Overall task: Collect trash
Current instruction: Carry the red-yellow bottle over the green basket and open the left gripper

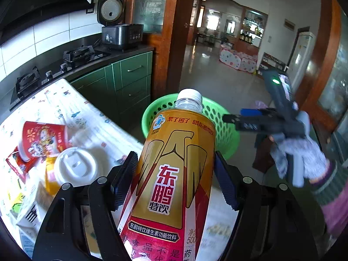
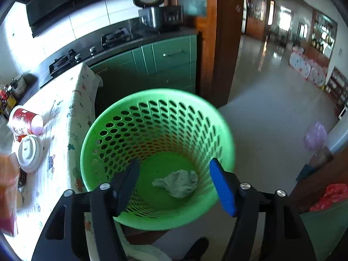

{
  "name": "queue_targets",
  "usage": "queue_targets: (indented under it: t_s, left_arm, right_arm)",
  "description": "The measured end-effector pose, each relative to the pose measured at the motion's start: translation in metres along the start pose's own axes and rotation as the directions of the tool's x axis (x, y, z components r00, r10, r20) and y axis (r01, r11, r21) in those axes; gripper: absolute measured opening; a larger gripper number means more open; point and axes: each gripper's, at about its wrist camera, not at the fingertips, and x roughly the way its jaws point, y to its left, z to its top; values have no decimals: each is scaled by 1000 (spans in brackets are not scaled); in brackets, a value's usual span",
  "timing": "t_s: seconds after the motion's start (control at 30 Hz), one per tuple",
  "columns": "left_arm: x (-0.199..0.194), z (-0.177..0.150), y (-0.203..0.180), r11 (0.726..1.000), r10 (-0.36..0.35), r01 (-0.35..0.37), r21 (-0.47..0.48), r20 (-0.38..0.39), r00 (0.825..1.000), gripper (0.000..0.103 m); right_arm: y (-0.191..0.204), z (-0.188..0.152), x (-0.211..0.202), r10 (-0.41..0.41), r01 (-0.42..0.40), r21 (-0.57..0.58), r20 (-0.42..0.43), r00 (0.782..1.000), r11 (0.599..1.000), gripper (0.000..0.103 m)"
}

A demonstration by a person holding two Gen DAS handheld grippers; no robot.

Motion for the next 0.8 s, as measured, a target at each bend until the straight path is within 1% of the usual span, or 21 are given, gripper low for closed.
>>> queue_targets:
  t_s: [0.1,0.27,0.37,0.43,0.57,0.63,0.7,0.8]
  left_arm:
    - [15,10,-5,1000,-1,1,-25,3,1000,69]
    - [43,27,-16,998,-12,13,-57,4,1000,69]
    - [63,38,-23,998,-18,18,-67,-7,1000,69]
    - [81,45,-27,997,-22,20,-70,-30,999,69]
    - [110,51,-35,998,-10,5,-67,-75,997,69]
    - [127,52,-38,998,-8,2,-61,-108,994,69]
    - [139,53,-41,999,3,-10,-52,-135,991,69]
    - [153,53,-45,999,1,-8,-46,-169,986,69]
  right_arm:
    - [-4,-7,-14,5,-5,-1,25,1000,1000,73]
    - [-16,-23,-35,43,-44,22,46,998,999,75]
    - [-22,-30,-43,46,-47,23,62,997,999,76]
    - [-26,-33,-45,35,-36,20,72,997,999,77]
    - [-34,-37,-46,9,-11,13,88,996,1000,79]
    - [-39,-40,-46,0,-1,12,89,996,1000,79]
    - [-45,-42,-44,-5,4,18,88,996,1000,79]
    - [-53,-43,-41,-7,4,34,82,997,999,79]
